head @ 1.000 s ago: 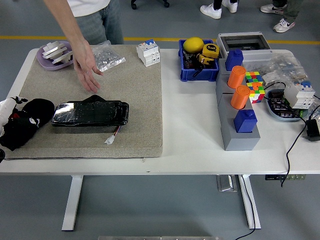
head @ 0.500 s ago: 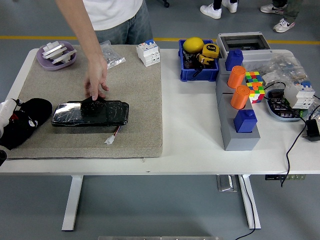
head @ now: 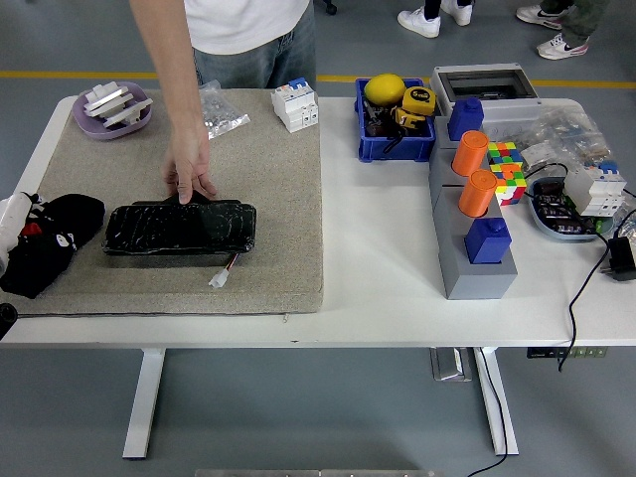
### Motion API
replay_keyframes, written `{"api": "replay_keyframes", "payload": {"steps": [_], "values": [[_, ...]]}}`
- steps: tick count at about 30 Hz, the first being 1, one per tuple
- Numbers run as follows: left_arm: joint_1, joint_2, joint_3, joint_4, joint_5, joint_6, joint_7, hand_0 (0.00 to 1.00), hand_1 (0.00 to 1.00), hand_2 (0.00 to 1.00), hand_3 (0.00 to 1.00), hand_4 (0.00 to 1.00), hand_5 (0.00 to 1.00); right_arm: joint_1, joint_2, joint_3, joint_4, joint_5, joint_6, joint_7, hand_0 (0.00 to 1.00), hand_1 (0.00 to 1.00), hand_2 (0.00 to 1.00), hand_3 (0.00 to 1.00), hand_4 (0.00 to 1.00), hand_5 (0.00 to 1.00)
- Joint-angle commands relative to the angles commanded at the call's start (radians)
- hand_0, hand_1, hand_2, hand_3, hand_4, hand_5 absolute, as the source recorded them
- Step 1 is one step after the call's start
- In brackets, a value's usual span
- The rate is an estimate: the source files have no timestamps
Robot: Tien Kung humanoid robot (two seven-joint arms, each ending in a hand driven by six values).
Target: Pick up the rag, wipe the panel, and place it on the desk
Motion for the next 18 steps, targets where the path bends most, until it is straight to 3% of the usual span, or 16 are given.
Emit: {"api": "replay_keyframes", "payload": {"steps": [4, 5, 9, 13, 18], "values": [[0.007, -0.002, 0.003, -0.006, 0.002, 0.023, -0.008, 0.201, 0.185, 0.537, 0.543, 0.563, 0.002, -0.001, -0.001, 0.003, -0.001, -0.001, 0.0, 0.0, 0.766, 0.697, 0.712, 0.684, 0.998, 0.522], [0.008, -0.002, 0.002, -0.008, 0.001, 0.027, -0.01, 0.17, 0.172, 0.494, 0.471, 0.454, 0.002, -0.001, -0.001, 0.003, -0.001, -0.001, 0.0, 0.0, 0.766, 0.696, 0.712, 0.684, 0.998, 0.521], [0.023, -0.006, -0.023, -0.037, 0.017, 0.041, -0.017, 0.17, 0.172, 0.494, 0.471, 0.454, 0.002, -0.003, -0.001, -0.001, -0.001, 0.0, 0.001, -0.001, 0.766, 0.696, 0.712, 0.684, 0.998, 0.521], [0.06, -0.007, -0.099, -0.112, 0.056, 0.04, -0.008, 0.17, 0.171, 0.487, 0.451, 0.491, 0.002, -0.005, -0.002, -0.005, 0.0, -0.001, 0.001, -0.002, 0.766, 0.696, 0.712, 0.683, 0.998, 0.52], [0.108, 0.006, -0.179, -0.255, 0.094, 0.029, 0.027, 0.169, 0.17, 0.488, 0.45, 0.468, 0.002, -0.007, -0.002, -0.006, 0.0, -0.001, 0.001, -0.002, 0.766, 0.696, 0.712, 0.682, 0.998, 0.52]]}}
